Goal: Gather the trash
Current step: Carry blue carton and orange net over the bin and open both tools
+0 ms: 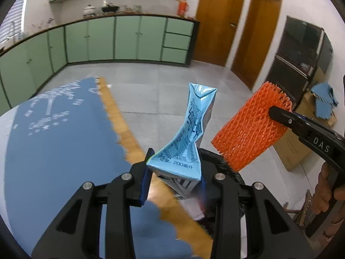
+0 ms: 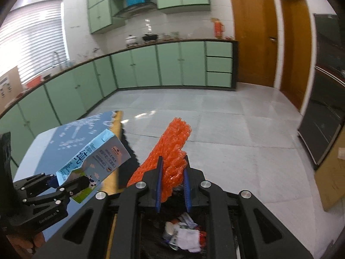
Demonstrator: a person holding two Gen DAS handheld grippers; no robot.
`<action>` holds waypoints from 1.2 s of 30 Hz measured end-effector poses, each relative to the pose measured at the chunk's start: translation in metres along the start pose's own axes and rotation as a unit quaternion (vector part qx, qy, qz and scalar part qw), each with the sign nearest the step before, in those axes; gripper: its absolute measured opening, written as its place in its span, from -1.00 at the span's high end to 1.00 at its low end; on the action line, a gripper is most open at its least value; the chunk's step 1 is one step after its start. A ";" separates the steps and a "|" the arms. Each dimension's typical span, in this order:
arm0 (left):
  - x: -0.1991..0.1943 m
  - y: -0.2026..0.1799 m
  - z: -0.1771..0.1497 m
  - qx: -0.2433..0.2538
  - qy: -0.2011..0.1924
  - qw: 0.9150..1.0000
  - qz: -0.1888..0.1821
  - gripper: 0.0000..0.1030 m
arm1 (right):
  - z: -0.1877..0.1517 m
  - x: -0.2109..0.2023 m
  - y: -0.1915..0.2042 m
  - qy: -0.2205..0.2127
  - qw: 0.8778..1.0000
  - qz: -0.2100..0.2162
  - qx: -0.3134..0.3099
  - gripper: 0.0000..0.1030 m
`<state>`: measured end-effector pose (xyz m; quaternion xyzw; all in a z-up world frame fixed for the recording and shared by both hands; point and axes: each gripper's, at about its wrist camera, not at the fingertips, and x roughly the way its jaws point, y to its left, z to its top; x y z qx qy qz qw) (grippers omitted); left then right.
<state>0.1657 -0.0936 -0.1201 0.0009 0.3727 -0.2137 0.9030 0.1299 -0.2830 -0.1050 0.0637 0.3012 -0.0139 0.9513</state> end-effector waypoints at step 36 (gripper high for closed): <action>0.031 -0.029 -0.007 0.032 0.022 0.999 -0.005 -0.24 | -0.052 0.027 -0.062 0.070 0.995 -0.053 0.039 0.14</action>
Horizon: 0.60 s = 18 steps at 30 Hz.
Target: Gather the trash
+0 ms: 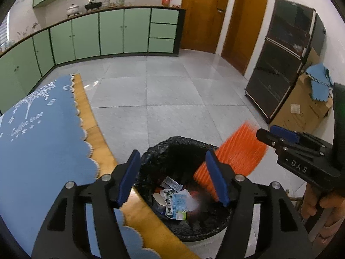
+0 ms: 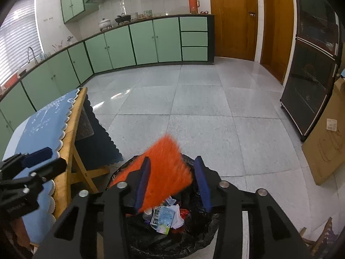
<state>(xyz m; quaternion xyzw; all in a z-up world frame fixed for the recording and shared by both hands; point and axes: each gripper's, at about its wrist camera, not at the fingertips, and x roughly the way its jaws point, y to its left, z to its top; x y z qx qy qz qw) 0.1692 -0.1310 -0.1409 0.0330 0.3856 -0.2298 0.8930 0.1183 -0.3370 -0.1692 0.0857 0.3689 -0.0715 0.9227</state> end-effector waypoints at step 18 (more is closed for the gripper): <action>-0.088 0.025 0.007 -0.024 -0.073 0.996 0.046 -0.77 | 0.025 -0.065 0.034 -0.048 0.998 0.043 -0.004 -0.88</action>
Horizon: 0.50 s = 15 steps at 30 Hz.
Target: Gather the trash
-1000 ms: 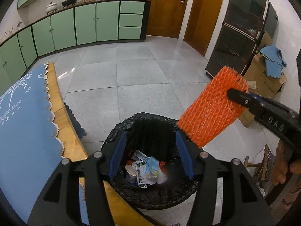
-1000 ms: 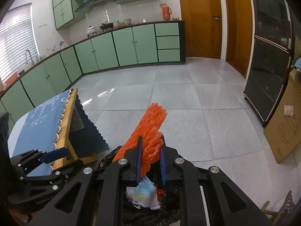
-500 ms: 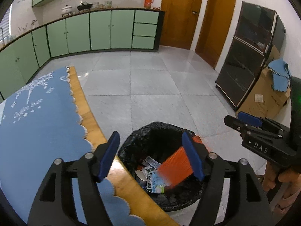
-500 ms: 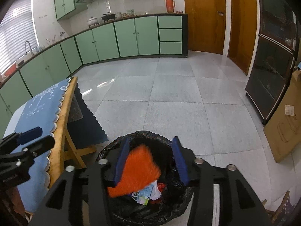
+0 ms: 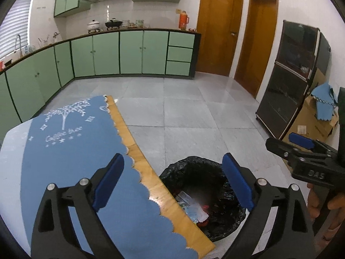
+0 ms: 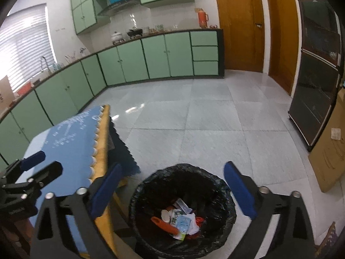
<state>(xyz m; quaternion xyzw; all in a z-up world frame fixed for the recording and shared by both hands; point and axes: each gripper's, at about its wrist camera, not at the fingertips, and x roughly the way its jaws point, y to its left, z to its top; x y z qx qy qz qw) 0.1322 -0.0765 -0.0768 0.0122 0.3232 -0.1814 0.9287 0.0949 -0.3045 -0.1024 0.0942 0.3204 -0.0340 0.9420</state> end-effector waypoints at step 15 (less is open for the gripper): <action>-0.097 0.013 0.008 -0.013 -0.056 0.997 0.046 -0.85 | 0.010 -0.095 0.058 -0.070 0.995 0.053 -0.055 -0.88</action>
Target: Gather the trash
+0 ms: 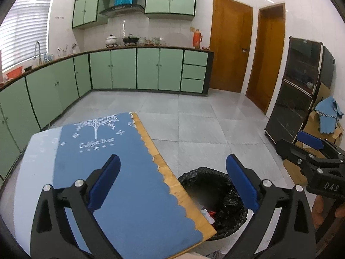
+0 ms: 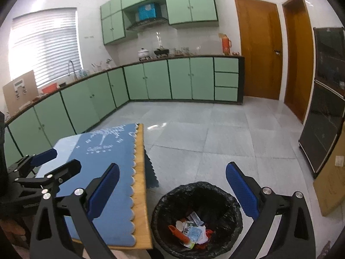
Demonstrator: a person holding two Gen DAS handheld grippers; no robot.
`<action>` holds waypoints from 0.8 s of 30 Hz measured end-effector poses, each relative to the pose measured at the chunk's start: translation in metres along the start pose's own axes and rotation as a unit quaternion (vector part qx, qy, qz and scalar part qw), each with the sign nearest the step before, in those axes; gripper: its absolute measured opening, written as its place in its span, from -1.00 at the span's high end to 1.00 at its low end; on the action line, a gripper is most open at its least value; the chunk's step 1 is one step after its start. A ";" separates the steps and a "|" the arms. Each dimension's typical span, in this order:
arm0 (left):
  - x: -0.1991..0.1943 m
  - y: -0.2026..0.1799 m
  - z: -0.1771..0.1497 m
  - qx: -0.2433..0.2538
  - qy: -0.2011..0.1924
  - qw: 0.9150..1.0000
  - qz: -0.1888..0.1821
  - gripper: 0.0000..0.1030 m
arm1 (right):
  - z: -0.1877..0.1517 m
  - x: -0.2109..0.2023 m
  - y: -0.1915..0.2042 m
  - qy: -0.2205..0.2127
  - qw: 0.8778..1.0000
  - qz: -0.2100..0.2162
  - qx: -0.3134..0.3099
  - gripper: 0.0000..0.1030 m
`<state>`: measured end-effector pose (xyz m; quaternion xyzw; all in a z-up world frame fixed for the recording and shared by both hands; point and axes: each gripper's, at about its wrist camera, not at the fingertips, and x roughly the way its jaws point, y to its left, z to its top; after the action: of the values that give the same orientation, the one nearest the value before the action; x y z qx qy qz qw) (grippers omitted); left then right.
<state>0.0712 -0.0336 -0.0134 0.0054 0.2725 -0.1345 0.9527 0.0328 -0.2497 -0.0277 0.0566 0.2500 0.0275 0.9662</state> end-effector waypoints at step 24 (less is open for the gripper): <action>-0.048 0.018 -0.006 -0.020 -0.037 0.999 0.025 -0.86 | 0.000 -0.031 0.028 -0.027 0.999 0.024 -0.019 -0.88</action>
<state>0.0335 -0.0034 0.0060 -0.0114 0.2396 -0.1051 0.9651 0.0051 -0.2243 -0.0095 0.0452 0.2219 0.0536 0.9725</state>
